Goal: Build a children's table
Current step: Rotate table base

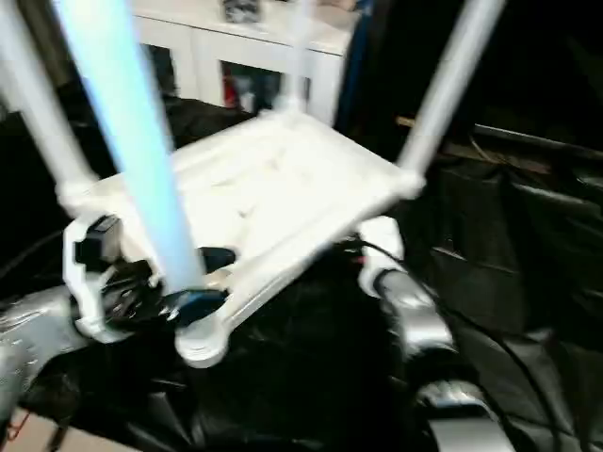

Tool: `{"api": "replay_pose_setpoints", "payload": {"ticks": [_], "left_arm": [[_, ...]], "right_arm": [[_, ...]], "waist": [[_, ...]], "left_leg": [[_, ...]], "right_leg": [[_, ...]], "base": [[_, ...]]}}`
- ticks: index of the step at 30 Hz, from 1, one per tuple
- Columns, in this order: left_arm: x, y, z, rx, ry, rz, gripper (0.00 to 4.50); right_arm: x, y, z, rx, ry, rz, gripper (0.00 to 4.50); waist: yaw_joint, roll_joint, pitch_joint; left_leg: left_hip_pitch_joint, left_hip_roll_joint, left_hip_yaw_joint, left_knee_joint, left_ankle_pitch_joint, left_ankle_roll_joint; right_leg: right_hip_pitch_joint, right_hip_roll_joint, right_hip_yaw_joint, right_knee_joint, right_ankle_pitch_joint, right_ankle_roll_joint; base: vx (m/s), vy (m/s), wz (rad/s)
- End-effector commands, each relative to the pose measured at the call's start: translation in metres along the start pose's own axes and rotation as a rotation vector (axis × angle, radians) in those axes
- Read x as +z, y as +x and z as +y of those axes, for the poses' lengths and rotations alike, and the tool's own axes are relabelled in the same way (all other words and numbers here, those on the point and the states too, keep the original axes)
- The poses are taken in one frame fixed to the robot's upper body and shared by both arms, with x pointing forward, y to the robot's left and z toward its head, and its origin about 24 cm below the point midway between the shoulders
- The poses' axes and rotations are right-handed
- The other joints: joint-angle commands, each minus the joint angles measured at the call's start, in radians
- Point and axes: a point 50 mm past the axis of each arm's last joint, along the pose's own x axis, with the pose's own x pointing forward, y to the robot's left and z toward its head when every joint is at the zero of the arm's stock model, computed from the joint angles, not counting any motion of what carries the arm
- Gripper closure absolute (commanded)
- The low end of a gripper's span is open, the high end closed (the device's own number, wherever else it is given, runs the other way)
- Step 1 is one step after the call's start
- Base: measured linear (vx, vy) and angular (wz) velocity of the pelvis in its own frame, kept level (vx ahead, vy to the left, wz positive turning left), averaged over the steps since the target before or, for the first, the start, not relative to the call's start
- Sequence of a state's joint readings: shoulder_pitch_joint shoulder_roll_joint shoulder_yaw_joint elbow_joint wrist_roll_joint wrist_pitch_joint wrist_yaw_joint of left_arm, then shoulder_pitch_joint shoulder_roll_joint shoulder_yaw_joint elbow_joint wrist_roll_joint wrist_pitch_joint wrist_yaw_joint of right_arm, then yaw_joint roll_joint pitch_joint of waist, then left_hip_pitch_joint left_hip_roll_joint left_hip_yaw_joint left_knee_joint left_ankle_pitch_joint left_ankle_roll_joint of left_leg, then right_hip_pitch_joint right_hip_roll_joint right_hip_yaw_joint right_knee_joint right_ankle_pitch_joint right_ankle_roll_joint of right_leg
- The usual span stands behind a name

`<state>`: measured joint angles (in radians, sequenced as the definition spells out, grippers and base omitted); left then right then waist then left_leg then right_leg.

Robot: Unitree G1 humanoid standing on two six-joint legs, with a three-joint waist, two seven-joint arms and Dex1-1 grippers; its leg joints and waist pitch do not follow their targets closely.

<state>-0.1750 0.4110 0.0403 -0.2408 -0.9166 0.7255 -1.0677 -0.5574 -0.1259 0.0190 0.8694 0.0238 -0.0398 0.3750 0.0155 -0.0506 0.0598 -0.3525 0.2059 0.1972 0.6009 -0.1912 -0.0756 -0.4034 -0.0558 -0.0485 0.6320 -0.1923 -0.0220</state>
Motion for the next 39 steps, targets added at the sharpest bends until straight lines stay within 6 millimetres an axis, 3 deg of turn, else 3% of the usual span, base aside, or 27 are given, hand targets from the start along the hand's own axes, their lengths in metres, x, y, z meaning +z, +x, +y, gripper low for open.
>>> {"api": "replay_pose_setpoints", "payload": {"ticks": [1,9,13,16,20,22,24,28,29,30,32,35,39], "left_arm": [[0.001,0.014,-0.006,-0.080,-0.007,0.008,0.00],[0.001,0.035,0.002,-0.129,-0.002,-0.002,0.00],[0.000,0.045,0.013,-0.099,0.029,0.005,0.00],[0.001,0.052,0.026,-0.032,0.096,0.016,0.00],[0.002,0.066,0.041,0.016,0.184,0.055,0.00],[0.001,0.073,0.044,0.014,0.214,0.066,0.00],[0.000,0.093,0.045,-0.002,0.265,0.053,0.00],[-0.003,0.110,0.047,0.010,0.303,0.023,0.00],[-0.003,0.112,0.048,0.012,0.313,0.022,0.00],[-0.004,0.113,0.051,0.033,0.333,0.031,0.00],[-0.006,0.112,0.054,0.058,0.375,0.060,0.00],[-0.007,0.106,0.058,0.078,0.419,0.097,0.00],[-0.005,0.093,0.061,0.084,0.458,0.128,0.00]], "right_arm": [[0.015,0.010,0.019,0.094,-0.052,-0.049,0.97],[0.020,0.020,0.043,0.210,-0.065,-0.067,0.97],[0.018,0.021,0.044,0.207,-0.069,-0.066,0.97],[0.018,0.021,0.042,0.181,-0.071,-0.064,0.97],[0.017,0.020,0.029,0.116,-0.074,-0.053,0.97],[0.016,0.018,0.023,0.097,-0.063,-0.057,0.97],[0.014,0.011,0.015,0.120,-0.022,-0.084,0.97],[0.009,0.005,0.006,0.095,-0.041,-0.083,0.97],[0.008,0.005,0.004,0.086,-0.043,-0.083,0.97],[0.008,0.002,-0.002,0.059,-0.035,-0.088,0.97],[0.009,-0.004,-0.014,0.018,-0.019,-0.108,0.97],[0.010,-0.011,-0.026,-0.021,-0.008,-0.129,0.97],[0.012,-0.022,-0.038,-0.036,-0.021,-0.150,0.97]], "waist": [[0.009,0.009,-0.064],[0.003,0.009,-0.063],[0.003,0.003,-0.062],[0.006,0.005,-0.063],[0.012,0.007,-0.067],[0.017,0.010,-0.069],[0.022,0.009,-0.069],[0.030,0.012,-0.070],[0.031,0.007,-0.070],[0.032,0.014,-0.070],[0.031,0.008,-0.071],[0.034,0.009,-0.072],[0.034,0.011,-0.069]], "left_leg": [[-0.005,0.018,-0.014,-0.067,-0.189,-0.024],[0.003,0.020,-0.010,-0.065,-0.193,-0.011],[0.001,0.021,-0.012,-0.067,-0.194,-0.010],[0.004,0.020,-0.012,-0.066,-0.201,-0.008],[0.002,0.020,-0.014,-0.065,-0.173,-0.007],[0.003,0.021,-0.012,-0.064,-0.158,0.001],[0.005,0.020,-0.009,-0.062,-0.167,0.011],[0.003,0.022,-0.010,-0.062,-0.166,0.020],[0.003,0.022,-0.010,-0.061,-0.172,0.020],[0.003,0.021,-0.011,-0.062,-0.175,0.021],[0.001,0.022,-0.012,-0.061,-0.180,0.024],[0.001,0.021,-0.012,-0.060,-0.162,0.034],[0.003,0.021,-0.012,-0.061,-0.185,0.032]], "right_leg": [[0.053,-0.064,0.047,-0.072,-0.202,-0.169],[0.048,-0.063,0.049,-0.072,-0.182,-0.189],[0.050,-0.066,0.049,-0.077,-0.211,-0.180],[0.048,-0.066,0.050,-0.080,-0.227,-0.174],[0.052,-0.069,0.050,-0.076,-0.185,-0.175],[0.053,-0.068,0.050,-0.070,-0.133,-0.195],[0.053,-0.067,0.050,-0.074,-0.121,-0.201],[0.056,-0.069,0.049,-0.074,-0.108,-0.220],[0.057,-0.069,0.049,-0.075,-0.121,-0.218],[0.057,-0.070,0.048,-0.076,-0.128,-0.219],[0.059,-0.070,0.048,-0.077,-0.138,-0.214],[0.060,-0.067,0.047,-0.074,-0.111,-0.211],[0.057,-0.067,0.046,-0.080,-0.156,-0.204]], "base": [[0.000,0.000,0.00],[0.000,0.000,0.00],[0.000,0.000,0.00],[0.000,0.000,0.00],[0.000,0.000,0.00],[0.000,0.000,0.00],[0.000,0.000,0.00],[0.000,0.000,0.00],[0.000,0.000,0.00],[0.000,0.000,0.00],[0.000,0.000,0.00],[0.000,0.000,0.00],[0.000,0.000,0.00]]}}
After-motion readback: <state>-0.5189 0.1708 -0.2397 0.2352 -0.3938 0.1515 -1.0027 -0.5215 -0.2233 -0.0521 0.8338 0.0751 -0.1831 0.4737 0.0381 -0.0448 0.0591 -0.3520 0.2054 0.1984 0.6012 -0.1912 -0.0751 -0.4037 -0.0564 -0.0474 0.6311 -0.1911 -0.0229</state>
